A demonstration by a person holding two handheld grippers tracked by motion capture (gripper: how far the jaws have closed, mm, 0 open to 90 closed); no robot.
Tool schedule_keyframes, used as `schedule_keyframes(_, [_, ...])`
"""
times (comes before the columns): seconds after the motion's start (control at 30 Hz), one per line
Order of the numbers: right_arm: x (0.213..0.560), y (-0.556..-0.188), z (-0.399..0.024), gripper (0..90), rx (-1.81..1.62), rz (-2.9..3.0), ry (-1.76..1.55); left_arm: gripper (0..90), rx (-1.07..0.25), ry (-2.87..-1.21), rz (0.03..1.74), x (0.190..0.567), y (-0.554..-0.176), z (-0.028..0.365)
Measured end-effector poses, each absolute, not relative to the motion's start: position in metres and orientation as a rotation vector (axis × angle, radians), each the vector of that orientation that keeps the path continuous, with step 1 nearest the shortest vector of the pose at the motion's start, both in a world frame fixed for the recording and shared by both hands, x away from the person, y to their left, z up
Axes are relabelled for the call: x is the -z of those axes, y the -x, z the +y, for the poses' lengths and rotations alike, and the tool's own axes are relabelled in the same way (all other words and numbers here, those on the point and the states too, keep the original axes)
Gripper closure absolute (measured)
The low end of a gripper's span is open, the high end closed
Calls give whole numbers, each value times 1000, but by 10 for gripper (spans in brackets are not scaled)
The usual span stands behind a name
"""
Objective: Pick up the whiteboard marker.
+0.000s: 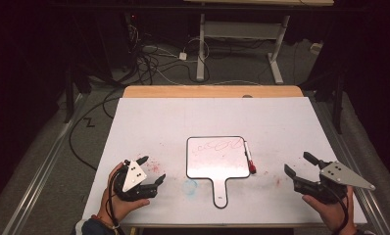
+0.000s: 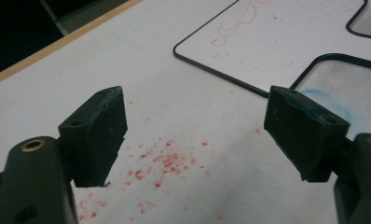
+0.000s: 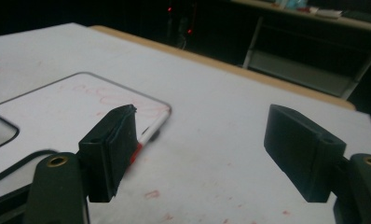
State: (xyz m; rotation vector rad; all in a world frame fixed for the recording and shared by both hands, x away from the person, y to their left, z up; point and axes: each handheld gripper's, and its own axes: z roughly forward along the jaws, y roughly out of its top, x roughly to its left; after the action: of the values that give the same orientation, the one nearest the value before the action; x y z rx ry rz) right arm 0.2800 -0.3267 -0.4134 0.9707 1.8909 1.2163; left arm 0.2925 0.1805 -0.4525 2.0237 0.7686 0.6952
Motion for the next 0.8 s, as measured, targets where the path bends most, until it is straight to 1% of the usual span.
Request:
schedule_keyframes(0.07, [417, -281, -325, 259, -1225, 1913, -978, 212, -708, -2015, 774, 453, -295, 178])
schedule_keyframes(0.27, [422, -283, -320, 254, -1212, 2002, -960, 205, -660, -2037, 798, 458, -298, 175])
schedule_keyframes(0.37, [423, -285, -317, 259, -1203, 2039, -957, 202, -666, -2051, 782, 459, -296, 175])
schedule_keyframes(0.47, [423, -287, -314, 270, -1207, 2068, -956, 203, -655, -2060, 777, 459, -294, 174])
schedule_keyframes(0.53, [423, -290, -312, 294, -1197, 2091, -967, 204, -654, -2071, 776, 460, -294, 173])
schedule_keyframes(0.63, [424, -299, -307, 327, -1156, 2149, -998, 204, -648, -2102, 779, 462, -296, 172])
schedule_keyframes(0.77, [424, -319, -299, 337, -1129, 2237, -1094, 196, -636, -2114, 785, 464, -297, 170])
schedule_keyframes(0.8, [424, -324, -297, 354, -1132, 2269, -1110, 195, -647, -2118, 770, 464, -298, 169])
